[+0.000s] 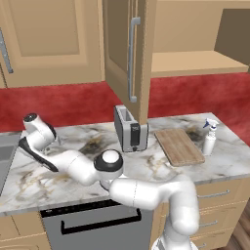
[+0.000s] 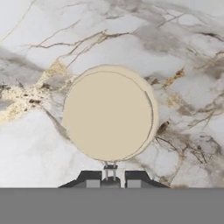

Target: Grab the spray bottle from the cabinet, then place it next to the cutting board for sanitizing. Then grab the dish brush from the countertop next to the sink and place it next to the cutting board.

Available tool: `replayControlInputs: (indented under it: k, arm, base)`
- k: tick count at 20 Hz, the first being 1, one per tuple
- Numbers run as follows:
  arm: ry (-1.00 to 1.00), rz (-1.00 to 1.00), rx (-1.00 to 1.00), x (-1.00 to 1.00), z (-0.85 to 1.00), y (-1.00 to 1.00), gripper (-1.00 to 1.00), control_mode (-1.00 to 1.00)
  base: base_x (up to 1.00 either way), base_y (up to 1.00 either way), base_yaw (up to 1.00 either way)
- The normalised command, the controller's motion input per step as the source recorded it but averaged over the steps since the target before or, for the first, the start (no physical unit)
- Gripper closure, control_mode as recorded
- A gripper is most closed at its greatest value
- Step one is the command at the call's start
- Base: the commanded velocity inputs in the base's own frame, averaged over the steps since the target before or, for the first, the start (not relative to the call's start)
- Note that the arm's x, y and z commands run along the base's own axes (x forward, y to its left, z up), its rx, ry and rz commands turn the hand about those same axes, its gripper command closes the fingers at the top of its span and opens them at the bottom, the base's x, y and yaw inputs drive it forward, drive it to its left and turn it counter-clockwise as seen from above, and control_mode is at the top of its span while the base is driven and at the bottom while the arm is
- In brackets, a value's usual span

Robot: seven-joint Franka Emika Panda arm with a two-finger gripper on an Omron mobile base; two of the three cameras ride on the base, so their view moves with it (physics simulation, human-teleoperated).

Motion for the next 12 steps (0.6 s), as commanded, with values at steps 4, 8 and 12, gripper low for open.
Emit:
replayControlInputs:
  k: [4,8,12]
  arm:
    - [-0.15,0.0,0.0,-0.78,0.51,0.03,1.0,-1.0]
    - [-0.15,0.0,0.0,-0.99,0.44,0.01,1.0,-1.0]
    - [-0.22,0.0,0.0,-1.0,0.17,-0.18,1.0,-1.0]
  base:
    - [0.0,0.0,0.0]
    - [0.0,0.0,0.0]
    - [0.0,0.0,0.0]
